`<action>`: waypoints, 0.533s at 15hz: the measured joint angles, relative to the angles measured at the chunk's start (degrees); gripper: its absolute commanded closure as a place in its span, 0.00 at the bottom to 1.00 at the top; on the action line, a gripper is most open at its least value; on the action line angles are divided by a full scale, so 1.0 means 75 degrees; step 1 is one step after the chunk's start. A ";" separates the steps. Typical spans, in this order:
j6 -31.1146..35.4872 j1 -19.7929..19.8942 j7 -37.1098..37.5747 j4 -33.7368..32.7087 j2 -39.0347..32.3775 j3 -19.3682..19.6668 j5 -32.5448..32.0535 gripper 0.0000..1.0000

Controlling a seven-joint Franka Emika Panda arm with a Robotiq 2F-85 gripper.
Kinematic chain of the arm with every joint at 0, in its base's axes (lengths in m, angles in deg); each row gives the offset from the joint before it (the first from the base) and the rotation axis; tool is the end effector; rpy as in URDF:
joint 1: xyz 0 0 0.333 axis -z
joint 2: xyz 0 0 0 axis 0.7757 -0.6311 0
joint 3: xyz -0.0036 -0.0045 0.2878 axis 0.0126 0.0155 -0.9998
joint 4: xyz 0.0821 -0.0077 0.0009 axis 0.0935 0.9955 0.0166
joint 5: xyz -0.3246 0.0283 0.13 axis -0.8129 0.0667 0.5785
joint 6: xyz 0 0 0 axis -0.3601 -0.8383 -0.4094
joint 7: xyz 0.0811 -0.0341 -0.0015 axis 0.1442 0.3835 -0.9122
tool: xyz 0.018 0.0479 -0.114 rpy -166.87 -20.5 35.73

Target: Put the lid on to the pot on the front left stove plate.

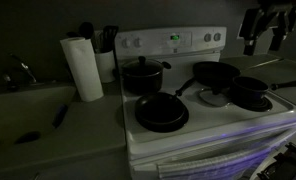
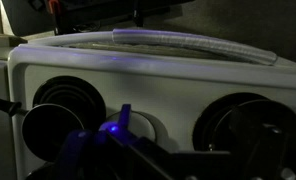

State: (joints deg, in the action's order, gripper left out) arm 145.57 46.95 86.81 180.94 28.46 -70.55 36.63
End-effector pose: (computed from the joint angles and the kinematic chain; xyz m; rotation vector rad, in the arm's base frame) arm 0.3353 0.1401 0.5251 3.1108 -0.2808 -0.1125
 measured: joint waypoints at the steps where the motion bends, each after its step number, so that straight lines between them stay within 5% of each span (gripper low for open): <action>1: 0.0000 0.0000 0.0000 0.0000 0.0000 0.0000 0.0000 0.00; 8: 0.0231 0.0013 -0.0486 0.0207 -0.0003 0.0325 -0.0339 0.00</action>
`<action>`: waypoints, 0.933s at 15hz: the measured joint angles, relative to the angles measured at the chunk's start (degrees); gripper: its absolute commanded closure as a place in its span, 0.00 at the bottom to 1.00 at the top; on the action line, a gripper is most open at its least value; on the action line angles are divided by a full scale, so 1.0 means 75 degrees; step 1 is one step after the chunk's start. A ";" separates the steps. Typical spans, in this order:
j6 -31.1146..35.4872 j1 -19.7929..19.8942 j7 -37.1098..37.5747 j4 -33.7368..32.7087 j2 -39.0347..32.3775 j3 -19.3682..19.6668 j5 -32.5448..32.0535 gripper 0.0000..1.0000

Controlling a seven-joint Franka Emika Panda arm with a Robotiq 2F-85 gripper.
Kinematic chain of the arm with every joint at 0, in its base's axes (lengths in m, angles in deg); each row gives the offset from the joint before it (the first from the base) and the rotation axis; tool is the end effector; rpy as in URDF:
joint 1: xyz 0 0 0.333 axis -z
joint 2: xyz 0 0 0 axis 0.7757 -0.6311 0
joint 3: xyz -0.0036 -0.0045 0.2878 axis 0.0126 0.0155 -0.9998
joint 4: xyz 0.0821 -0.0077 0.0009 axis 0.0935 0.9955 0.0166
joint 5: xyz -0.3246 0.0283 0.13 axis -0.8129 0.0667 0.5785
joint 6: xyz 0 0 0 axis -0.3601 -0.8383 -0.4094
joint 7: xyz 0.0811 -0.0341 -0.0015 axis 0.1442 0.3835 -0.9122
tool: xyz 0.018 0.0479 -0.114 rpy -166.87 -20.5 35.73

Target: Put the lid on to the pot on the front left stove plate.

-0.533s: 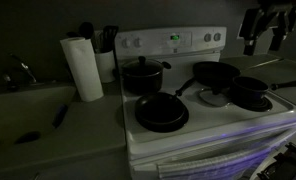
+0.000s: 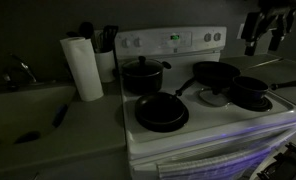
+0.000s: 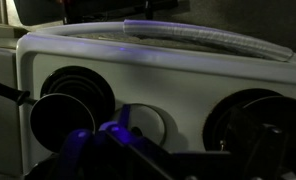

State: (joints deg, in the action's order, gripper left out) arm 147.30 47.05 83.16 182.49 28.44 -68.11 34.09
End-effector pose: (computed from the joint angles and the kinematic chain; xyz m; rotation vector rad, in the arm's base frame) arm 0.3434 0.1169 0.5181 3.0983 -0.2362 -0.0919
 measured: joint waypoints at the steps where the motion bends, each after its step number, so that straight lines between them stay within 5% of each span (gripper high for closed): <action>1: 0.0090 0.0005 -0.0189 0.0080 -0.0004 0.0148 -0.0050 0.00; 10: 0.0461 0.0049 -0.0281 0.0257 0.0012 0.0415 -0.0399 0.00; 14: 0.1299 0.0233 0.0028 0.0600 -0.0040 0.0518 -0.0853 0.00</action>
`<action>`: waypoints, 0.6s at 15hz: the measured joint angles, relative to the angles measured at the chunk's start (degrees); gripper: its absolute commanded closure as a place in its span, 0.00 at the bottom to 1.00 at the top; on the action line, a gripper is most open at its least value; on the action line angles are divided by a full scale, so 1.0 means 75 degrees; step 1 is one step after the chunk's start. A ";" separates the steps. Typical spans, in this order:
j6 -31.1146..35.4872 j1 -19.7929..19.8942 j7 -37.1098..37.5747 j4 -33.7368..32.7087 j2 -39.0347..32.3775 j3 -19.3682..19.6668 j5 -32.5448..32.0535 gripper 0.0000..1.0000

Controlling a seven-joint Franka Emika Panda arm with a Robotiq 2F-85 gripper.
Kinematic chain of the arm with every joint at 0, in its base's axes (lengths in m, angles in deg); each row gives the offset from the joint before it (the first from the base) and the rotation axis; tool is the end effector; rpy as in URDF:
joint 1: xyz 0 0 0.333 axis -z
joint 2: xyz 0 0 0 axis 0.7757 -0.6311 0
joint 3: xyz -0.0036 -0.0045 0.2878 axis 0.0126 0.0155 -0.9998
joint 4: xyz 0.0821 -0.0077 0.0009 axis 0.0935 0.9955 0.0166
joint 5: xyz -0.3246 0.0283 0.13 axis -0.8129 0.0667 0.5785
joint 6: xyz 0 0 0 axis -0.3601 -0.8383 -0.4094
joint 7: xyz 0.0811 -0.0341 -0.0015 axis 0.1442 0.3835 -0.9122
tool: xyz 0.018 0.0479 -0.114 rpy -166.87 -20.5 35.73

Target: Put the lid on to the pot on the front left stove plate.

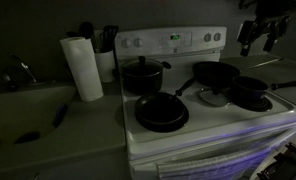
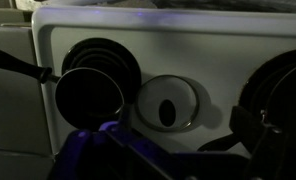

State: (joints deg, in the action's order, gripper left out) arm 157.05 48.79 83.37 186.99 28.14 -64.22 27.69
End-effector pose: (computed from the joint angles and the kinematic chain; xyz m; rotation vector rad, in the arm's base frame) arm 0.3680 0.0679 0.4996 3.0420 -0.3419 0.0725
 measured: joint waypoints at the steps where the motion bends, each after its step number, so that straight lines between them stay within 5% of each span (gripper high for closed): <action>1: 0.0452 0.0001 -0.0157 0.0187 -0.0039 0.0108 0.0042 0.00; 5: 0.2139 -0.0001 -0.0936 0.0865 -0.0342 0.0558 0.0468 0.00; 9: 0.2459 -0.0005 -0.1162 0.1005 -0.0555 0.0709 0.0588 0.00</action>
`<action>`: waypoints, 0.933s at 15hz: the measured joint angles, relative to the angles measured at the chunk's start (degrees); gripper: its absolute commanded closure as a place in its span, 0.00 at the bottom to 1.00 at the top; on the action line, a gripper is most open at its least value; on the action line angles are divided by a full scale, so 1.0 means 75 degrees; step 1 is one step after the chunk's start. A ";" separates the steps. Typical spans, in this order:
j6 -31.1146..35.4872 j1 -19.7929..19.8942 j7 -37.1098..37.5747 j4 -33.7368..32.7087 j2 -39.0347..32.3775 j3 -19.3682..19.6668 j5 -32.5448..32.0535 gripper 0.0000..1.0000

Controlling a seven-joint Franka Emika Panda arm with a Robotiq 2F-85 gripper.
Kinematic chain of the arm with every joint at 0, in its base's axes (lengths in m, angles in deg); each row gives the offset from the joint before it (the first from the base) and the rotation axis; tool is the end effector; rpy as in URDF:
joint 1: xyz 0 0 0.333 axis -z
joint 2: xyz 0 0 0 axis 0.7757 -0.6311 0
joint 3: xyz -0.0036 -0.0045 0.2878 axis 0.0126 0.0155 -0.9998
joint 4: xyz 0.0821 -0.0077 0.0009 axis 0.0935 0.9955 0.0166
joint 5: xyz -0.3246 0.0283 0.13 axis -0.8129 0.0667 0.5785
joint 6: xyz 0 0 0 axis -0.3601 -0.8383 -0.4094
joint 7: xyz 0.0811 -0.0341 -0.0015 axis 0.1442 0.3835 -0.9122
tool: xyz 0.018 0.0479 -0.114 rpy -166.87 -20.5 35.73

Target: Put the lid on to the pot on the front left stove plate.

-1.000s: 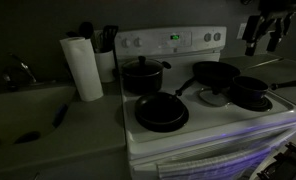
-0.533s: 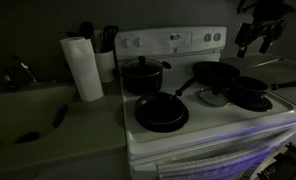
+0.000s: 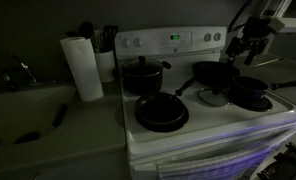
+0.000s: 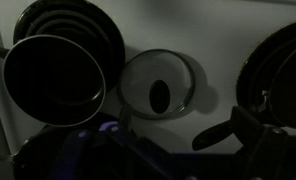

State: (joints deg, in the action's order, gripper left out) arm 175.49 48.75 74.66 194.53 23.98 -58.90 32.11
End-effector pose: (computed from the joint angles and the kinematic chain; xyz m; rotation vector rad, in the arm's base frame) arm 0.3995 0.0369 0.4459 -3.0705 0.2817 -0.2157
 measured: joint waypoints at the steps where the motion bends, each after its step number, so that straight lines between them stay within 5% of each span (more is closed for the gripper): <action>1: 0.0000 -0.0008 -0.0016 -0.0001 0.0003 -0.0004 0.0001 0.00; 14: 0.1883 -0.0106 -0.1572 0.0467 -0.0952 0.0039 0.0110 0.00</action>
State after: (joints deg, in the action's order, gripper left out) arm 189.62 47.96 62.87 198.03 16.83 -58.61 32.93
